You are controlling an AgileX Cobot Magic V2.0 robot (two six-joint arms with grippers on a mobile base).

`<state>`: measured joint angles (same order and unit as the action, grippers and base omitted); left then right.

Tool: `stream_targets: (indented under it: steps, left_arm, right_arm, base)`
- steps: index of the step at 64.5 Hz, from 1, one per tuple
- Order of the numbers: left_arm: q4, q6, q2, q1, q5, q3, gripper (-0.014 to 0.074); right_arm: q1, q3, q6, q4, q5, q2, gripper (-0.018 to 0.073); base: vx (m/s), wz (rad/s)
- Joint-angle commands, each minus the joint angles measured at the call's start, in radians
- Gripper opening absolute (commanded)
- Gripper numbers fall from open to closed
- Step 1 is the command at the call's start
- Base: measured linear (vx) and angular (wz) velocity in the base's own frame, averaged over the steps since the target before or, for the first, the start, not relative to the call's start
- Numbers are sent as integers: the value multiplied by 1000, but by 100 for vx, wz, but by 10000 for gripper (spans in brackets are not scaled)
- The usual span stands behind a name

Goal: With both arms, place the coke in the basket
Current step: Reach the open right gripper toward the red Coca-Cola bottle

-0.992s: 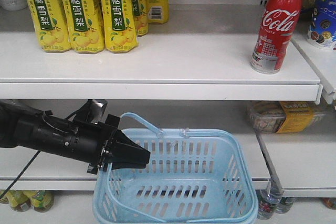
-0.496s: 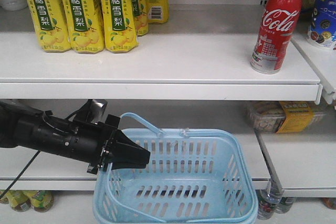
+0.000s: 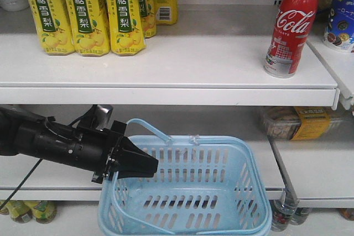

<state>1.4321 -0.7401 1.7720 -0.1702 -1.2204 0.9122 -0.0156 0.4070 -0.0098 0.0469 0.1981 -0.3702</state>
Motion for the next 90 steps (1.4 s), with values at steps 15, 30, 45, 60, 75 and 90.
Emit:
stream_targets:
  steps: [15, 30, 45, 60, 75, 90]
  left_arm:
    - [77, -29, -46, -3, 10, 21, -6]
    - [77, -29, -46, -3, 10, 21, -6]
    - [77, -29, -46, -3, 10, 21, -6]
    - [77, -29, -46, -3, 10, 21, -6]
    - [77, -29, -46, -3, 10, 21, -6]
    - [77, -29, -46, -3, 10, 21, -6]
  right_arm:
    - [17, 70, -10, 34, -23, -22, 561]
    - [141, 244, -60, 51, 19, -127, 561]
    - [189, 400, -91, 51, 6, -279, 561]
    - [190, 554, -92, 48, -6, -443, 561]
    - [190, 667, -92, 54, 38, -548, 561]
    - [210, 689, -97, 52, -6, -562, 561]
  base:
    - [0, 0]
    - [0, 0]
    - [0, 0]
    - [0, 0]
    - [0, 0]
    - [0, 0]
